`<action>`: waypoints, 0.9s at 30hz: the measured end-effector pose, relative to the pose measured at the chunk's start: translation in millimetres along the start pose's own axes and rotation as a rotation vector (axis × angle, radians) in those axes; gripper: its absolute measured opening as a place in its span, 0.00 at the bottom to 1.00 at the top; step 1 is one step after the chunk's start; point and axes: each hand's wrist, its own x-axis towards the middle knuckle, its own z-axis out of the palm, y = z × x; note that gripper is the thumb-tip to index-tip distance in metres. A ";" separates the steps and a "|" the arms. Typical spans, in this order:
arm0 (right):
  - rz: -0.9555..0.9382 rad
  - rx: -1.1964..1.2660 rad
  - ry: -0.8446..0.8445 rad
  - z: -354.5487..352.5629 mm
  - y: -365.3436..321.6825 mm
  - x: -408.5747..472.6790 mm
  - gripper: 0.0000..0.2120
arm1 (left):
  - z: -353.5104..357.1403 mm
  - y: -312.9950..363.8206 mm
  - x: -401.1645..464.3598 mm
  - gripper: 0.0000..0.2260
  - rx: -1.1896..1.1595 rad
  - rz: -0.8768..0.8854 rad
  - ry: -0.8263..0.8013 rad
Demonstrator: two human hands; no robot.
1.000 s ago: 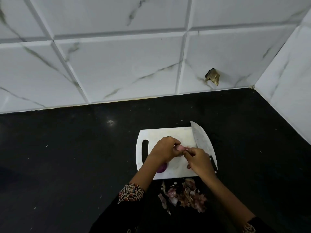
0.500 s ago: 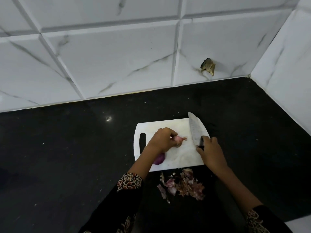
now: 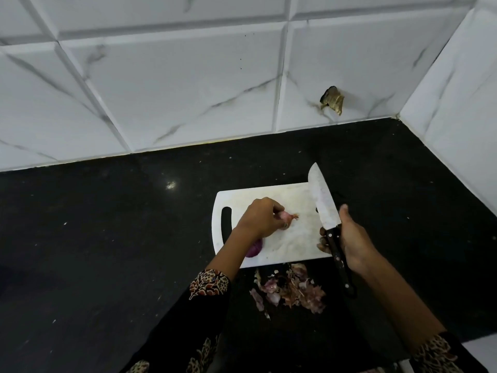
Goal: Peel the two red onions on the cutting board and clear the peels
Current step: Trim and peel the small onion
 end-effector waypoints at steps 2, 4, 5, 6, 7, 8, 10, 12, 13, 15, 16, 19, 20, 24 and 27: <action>0.064 0.136 -0.050 -0.9 -0.4 -7.5 0.23 | -0.3 1.0 -0.1 0.12 0.004 -0.002 0.000; 0.073 0.132 -0.102 -2.0 1.1 -13.7 0.22 | -0.2 1.4 0.1 0.13 0.001 -0.002 0.002; 0.063 0.113 -0.121 -2.3 2.1 -16.3 0.21 | -0.3 1.6 0.2 0.14 0.000 -0.003 0.003; 0.048 0.084 -0.130 -2.8 3.6 -18.4 0.21 | -0.3 2.1 -0.2 0.14 0.000 -0.004 0.003; 0.034 0.058 -0.132 -2.3 5.1 -20.0 0.22 | -0.7 2.7 -0.6 0.14 0.000 -0.005 0.002; 0.031 0.034 -0.126 -1.9 6.8 -20.4 0.23 | -1.1 3.3 -1.0 0.14 -0.001 -0.004 0.000; 0.065 0.000 -0.103 -0.3 9.1 -21.1 0.25 | -1.8 4.5 -1.9 0.14 -0.001 -0.003 -0.001; 0.111 -0.030 -0.078 2.0 10.5 -21.7 0.21 | -1.7 4.1 -2.4 0.13 -0.004 0.000 0.004; 0.113 -0.033 -0.075 3.9 10.4 -23.9 0.17 | -1.8 4.1 -2.7 0.12 -0.008 0.000 0.008; 0.052 -0.068 -0.069 7.5 11.2 -29.6 0.10 | -2.5 3.9 -3.6 0.11 -0.017 -0.003 0.013; -0.004 -0.135 -0.055 9.0 11.9 -32.4 0.08 | -2.8 3.6 -3.3 0.11 -0.023 -0.004 0.012; -0.184 -0.444 -0.009 10.8 15.9 -33.5 0.08 | -4.0 3.0 -2.8 0.12 -0.024 -0.010 0.008; -0.252 -0.569 -0.004 10.5 18.0 -31.5 0.09 | -4.3 2.5 -2.3 0.13 -0.021 -0.011 0.006; -0.502 -0.985 -0.015 11.8 29.2 -27.2 0.21 | -3.7 3.4 -1.2 0.12 0.000 -0.009 0.001; -0.541 -1.123 -0.018 18.7 35.2 -28.2 0.31 | -2.1 4.9 -1.1 0.08 -0.009 -0.009 0.008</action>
